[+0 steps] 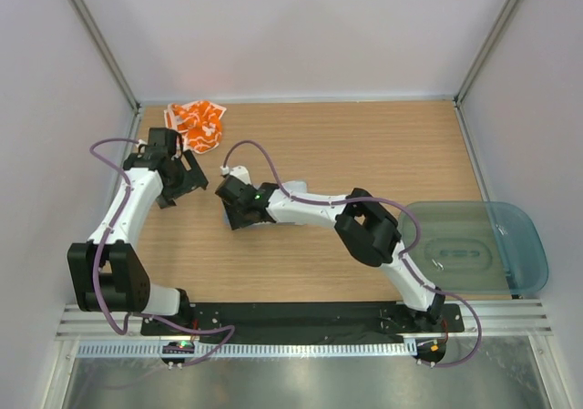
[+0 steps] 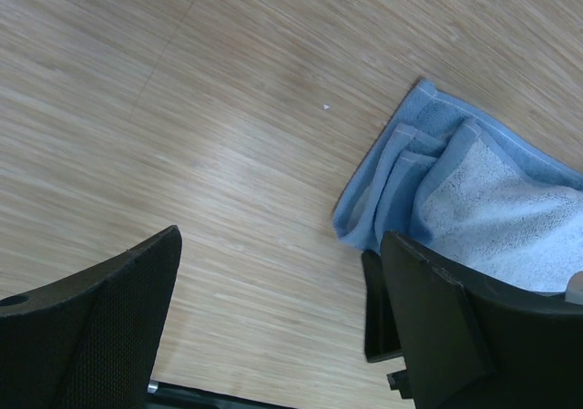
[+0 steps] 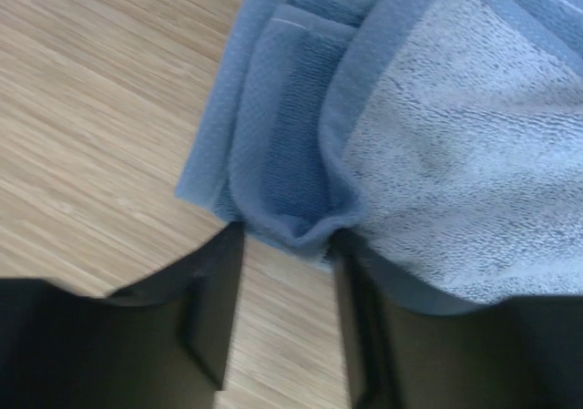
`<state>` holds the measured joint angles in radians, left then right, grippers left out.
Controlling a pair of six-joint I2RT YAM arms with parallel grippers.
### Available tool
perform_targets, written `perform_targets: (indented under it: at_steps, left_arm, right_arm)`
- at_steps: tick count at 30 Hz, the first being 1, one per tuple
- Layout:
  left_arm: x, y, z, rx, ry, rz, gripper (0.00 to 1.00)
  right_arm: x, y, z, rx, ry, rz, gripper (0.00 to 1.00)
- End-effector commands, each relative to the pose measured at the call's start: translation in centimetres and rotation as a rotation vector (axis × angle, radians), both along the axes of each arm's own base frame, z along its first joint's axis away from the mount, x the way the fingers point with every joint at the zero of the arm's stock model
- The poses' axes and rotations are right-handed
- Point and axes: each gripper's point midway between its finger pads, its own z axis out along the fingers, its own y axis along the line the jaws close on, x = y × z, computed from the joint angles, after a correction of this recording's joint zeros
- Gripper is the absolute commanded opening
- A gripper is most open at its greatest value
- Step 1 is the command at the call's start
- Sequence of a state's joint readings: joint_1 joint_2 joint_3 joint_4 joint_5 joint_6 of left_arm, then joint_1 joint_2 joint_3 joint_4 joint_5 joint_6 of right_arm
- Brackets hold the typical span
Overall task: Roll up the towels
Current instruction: Fold the towel
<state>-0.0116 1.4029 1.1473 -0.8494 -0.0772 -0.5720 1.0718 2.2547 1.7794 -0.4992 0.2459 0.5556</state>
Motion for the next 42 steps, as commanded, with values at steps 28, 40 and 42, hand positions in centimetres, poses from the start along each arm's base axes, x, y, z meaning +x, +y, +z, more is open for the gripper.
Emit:
perform_targets:
  at_steps: [28,40,42]
  left_arm:
    - [2.3,-2.9,1.0,0.007,-0.055,-0.105,0.81]
    - [4.3,-11.5,-1.5,-0.035,0.025,-0.279,0.75]
    - [4.2,-12.0,-3.1,-0.034,0.068,-0.279,0.73]
  right_arm:
    - [3.4,-12.1,7.4,0.354,0.056,-0.164,0.55]
    - [1.5,-13.7,2.1,0.301,0.143,-0.186,0.36]
    - [1.4,-14.1,1.5,0.288,0.147,-0.187,0.36]
